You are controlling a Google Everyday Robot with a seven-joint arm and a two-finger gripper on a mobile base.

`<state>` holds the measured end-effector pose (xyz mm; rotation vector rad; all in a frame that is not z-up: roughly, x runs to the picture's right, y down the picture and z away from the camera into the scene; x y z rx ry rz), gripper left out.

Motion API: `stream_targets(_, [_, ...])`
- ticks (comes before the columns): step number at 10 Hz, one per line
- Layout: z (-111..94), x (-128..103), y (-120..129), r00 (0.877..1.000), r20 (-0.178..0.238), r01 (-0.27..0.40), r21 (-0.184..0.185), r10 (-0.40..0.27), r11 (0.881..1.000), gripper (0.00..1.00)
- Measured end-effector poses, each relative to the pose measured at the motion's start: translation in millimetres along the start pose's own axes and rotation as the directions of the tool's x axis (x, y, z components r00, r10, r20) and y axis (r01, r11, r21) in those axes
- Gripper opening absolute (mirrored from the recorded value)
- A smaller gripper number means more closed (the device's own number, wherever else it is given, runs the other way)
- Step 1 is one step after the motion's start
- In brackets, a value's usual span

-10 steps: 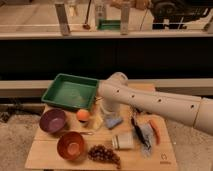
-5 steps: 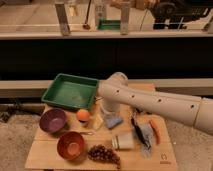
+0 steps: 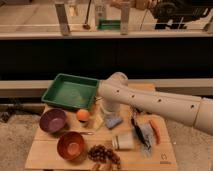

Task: Place brush in paper cup

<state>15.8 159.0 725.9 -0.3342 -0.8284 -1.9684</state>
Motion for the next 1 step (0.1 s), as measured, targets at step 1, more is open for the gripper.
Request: stream_targets(1, [0.0, 0.0, 0.0, 1.0, 0.0, 0.0, 0.0, 0.0, 1.0, 0.8])
